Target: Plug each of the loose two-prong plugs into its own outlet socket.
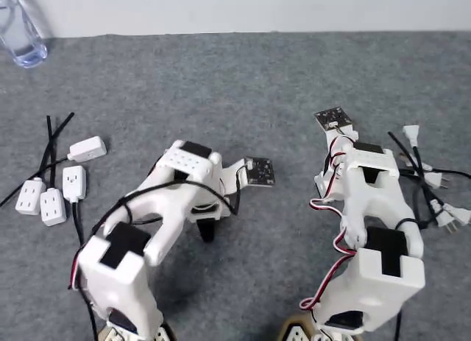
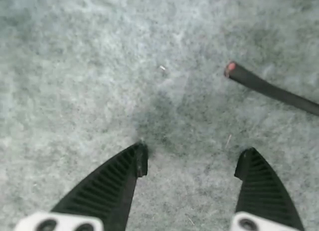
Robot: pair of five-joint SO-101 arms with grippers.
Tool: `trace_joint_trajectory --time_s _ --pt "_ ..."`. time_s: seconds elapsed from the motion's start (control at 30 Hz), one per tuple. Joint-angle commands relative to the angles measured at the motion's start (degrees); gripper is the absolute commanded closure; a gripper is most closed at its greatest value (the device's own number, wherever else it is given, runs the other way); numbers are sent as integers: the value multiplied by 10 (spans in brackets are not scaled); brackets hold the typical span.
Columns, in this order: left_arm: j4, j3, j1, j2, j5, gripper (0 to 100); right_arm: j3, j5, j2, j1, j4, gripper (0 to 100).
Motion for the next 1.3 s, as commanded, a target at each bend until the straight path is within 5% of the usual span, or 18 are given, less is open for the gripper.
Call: trace_joint_trajectory --time_s 0.0,0.73,0.93,1.27 --pt "25 -67 -6 23 9 710 -1 -2 -21 -7 -8 707" --pt "32 -216 -79 22 11 710 -1 -2 -21 -7 -8 707" --pt "40 -263 -77 22 62 710 -1 -2 -21 -7 -8 707" --pt "297 -436 -52 23 107 710 -1 -2 -21 -8 -8 707"
